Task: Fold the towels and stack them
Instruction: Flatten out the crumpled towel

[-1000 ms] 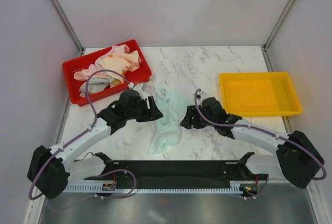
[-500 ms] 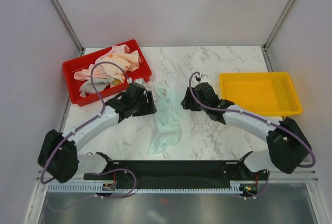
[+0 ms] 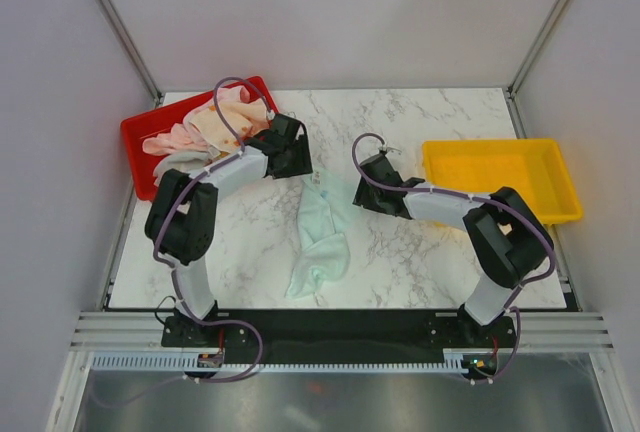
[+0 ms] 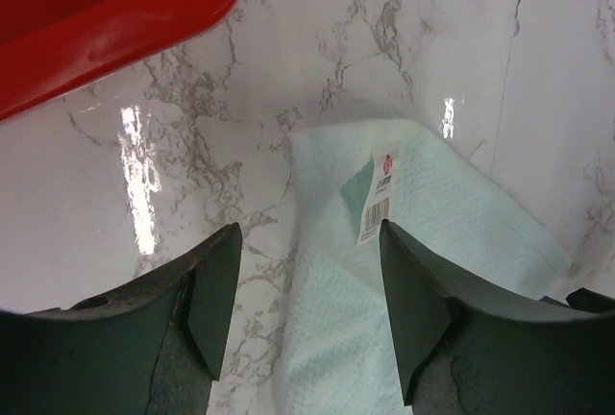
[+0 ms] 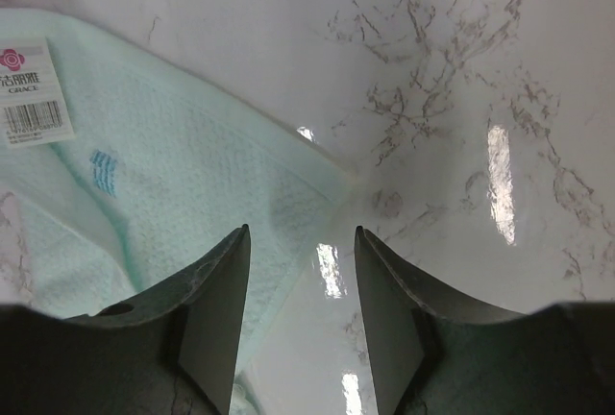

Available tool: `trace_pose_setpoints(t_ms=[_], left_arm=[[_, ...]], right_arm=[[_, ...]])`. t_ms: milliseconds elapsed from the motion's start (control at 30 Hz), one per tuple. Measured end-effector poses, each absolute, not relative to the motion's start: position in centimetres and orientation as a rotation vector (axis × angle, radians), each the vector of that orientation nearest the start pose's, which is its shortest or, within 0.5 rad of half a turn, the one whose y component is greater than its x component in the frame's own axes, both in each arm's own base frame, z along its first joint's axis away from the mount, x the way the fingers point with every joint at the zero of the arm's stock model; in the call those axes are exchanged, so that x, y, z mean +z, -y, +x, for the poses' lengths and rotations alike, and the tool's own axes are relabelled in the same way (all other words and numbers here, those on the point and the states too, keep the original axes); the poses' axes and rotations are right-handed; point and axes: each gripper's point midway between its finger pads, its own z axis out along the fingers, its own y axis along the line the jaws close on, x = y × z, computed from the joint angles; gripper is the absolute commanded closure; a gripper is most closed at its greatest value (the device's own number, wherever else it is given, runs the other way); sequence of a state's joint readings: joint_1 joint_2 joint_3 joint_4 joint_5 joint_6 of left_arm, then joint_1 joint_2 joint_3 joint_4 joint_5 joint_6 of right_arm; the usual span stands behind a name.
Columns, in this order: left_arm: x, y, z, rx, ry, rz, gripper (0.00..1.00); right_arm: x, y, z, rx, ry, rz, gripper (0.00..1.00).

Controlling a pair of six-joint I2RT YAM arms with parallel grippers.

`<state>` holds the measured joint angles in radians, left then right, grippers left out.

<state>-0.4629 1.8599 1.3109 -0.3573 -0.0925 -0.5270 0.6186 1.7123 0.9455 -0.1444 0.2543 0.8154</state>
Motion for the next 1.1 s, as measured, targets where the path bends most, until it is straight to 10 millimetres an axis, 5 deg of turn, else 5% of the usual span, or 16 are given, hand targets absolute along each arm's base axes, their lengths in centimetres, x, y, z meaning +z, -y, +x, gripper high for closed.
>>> trace_pose_setpoints(t_ms=[167, 267, 367, 533, 733, 867, 1067, 1100], left_arm=[[5.5, 21.6, 42.2, -0.337, -2.525, -0.095, 0.43], [5.2, 21.8, 42.8, -0.357, -2.525, -0.087, 0.74], [5.2, 21.9, 43.0, -0.375, -2.525, -0.068, 0.85], [5.3, 22.1, 42.9, -0.391, -2.526, -0.056, 0.97], [5.2, 22.2, 42.8, -0.403, -2.531, -0.048, 0.98], [4.8, 22.2, 42.4, -0.408, -2.542, -0.046, 0.98], [4.3, 22.0, 42.0, -0.404, -2.556, -0.046, 0.98], [4.2, 22.0, 42.0, -0.403, -2.558, -0.047, 0.98]], right_arm=[[3.9, -22.4, 34.2, 0.332, -2.422, 0.353, 0.44], [4.4, -22.2, 34.1, 0.349, -2.406, 0.362, 0.38], [4.5, -21.9, 34.2, 0.363, -2.395, 0.396, 0.36], [3.2, -21.7, 34.7, 0.352, -2.409, 0.465, 0.37], [2.7, -23.4, 35.4, 0.373, -2.395, 0.513, 0.39], [2.6, -24.3, 35.4, 0.369, -2.38, 0.546, 0.49], [2.0, -24.5, 36.2, 0.344, -2.349, 0.62, 0.85], [2.0, -24.5, 36.3, 0.342, -2.344, 0.621, 0.98]])
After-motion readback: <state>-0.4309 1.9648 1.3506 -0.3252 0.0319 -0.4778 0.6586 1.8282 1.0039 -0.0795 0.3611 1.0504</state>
